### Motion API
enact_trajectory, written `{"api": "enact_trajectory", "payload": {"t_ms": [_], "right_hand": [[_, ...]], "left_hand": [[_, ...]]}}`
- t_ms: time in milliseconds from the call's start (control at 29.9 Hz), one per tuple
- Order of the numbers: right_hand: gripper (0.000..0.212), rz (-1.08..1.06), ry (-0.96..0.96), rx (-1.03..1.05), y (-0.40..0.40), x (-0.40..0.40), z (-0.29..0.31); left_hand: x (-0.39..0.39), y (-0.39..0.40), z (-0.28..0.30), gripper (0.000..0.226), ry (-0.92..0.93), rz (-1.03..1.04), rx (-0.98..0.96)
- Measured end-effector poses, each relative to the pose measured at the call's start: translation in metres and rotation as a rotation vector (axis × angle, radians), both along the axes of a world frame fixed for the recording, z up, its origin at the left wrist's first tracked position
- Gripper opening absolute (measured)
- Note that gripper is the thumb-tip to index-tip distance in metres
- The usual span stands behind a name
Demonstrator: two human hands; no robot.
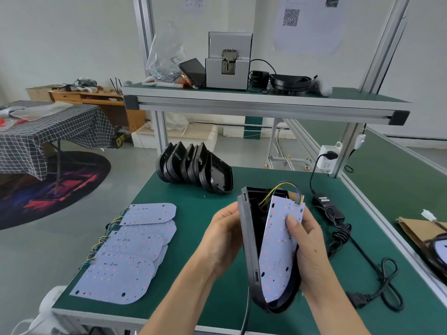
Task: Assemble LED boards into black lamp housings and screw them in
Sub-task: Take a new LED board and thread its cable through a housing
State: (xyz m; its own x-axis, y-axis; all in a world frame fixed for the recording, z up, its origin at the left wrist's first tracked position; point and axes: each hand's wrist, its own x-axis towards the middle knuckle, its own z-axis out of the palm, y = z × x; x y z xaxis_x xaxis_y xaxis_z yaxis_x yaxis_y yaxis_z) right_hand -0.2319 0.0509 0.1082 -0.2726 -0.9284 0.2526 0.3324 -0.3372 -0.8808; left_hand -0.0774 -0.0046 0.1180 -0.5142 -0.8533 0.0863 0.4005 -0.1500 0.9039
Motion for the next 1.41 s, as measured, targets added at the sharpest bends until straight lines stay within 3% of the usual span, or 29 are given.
{"api": "enact_trajectory", "payload": {"t_ms": [167,335,435,603,737,971,1072,1139,1206,1273,1407], "right_hand": [[0.025,-0.038,0.159,-0.019,-0.001,-0.003,-0.003],[0.035,-0.024,0.23,-0.025,-0.005,0.0,-0.012],[0.04,-0.016,0.409,-0.012,-0.004,-0.001,-0.003],[0.07,-0.265,0.565,0.187,-0.014,0.004,0.017],[0.051,-0.423,0.752,0.212,-0.018,0.004,0.021],[0.029,-0.165,0.526,-0.017,-0.005,-0.002,0.025],[0.015,-0.097,0.653,0.134,-0.01,-0.005,0.03],[0.044,-0.061,0.74,0.196,-0.015,-0.009,0.04],[0.057,0.013,0.898,0.185,-0.019,-0.013,0.054],[0.047,0.121,1.06,0.154,-0.024,-0.015,0.067],[0.017,0.193,1.11,0.129,-0.032,-0.009,0.084]], "left_hand": [[0.007,0.004,0.007,0.082,0.056,0.058,0.104],[0.003,0.013,0.001,0.058,0.012,0.19,0.031],[0.005,0.011,0.002,0.054,0.038,0.312,0.067],[0.003,0.006,-0.005,0.042,-0.197,0.357,-0.197],[0.001,0.006,-0.008,0.043,-0.201,0.37,-0.168],[0.007,-0.004,-0.011,0.046,-0.042,0.477,0.22],[0.009,-0.006,-0.012,0.059,-0.18,0.555,0.067],[0.011,-0.005,-0.012,0.059,-0.298,0.574,-0.076],[0.011,-0.004,-0.012,0.053,-0.344,0.581,-0.147],[0.011,-0.005,-0.011,0.051,-0.384,0.588,-0.212],[0.008,-0.005,-0.011,0.043,-0.42,0.593,-0.313]]}}
